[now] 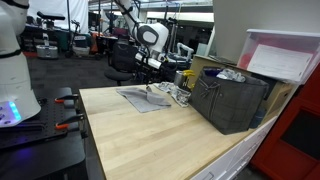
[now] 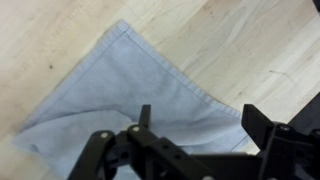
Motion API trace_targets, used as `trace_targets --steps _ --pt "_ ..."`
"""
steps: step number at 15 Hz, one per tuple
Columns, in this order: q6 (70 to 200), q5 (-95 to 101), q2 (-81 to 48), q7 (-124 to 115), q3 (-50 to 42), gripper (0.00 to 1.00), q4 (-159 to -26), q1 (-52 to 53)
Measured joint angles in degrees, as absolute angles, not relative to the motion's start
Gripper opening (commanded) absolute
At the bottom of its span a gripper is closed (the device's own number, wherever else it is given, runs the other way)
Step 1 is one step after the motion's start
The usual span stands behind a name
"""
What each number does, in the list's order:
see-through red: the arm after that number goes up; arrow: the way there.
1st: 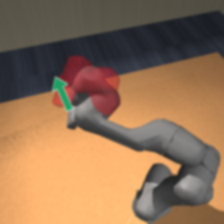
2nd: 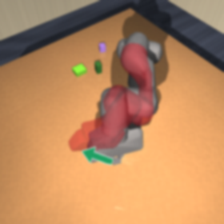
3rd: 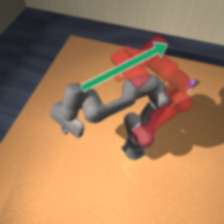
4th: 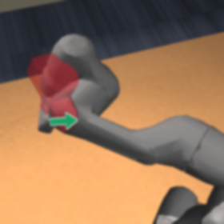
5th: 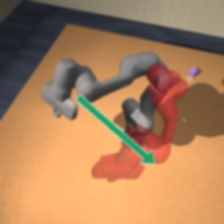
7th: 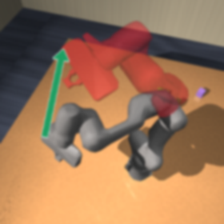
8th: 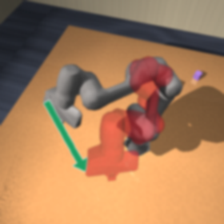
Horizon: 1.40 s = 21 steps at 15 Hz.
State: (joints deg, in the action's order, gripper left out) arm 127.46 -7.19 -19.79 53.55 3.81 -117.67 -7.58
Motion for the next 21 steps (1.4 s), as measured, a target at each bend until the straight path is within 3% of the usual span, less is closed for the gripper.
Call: trace_targets --steps 14,15,17,21 --pt "145.14 -0.87 -36.12 33.56 0.11 0.99 -115.12 -8.38" --pt "145.16 -0.03 -37.34 31.99 -0.03 0.74 -114.30 -8.41" --pt "145.16 1.40 -39.36 29.13 -0.10 0.71 -112.73 -8.42" --pt "144.75 2.24 -40.71 25.75 -0.10 0.41 -110.85 -8.33"
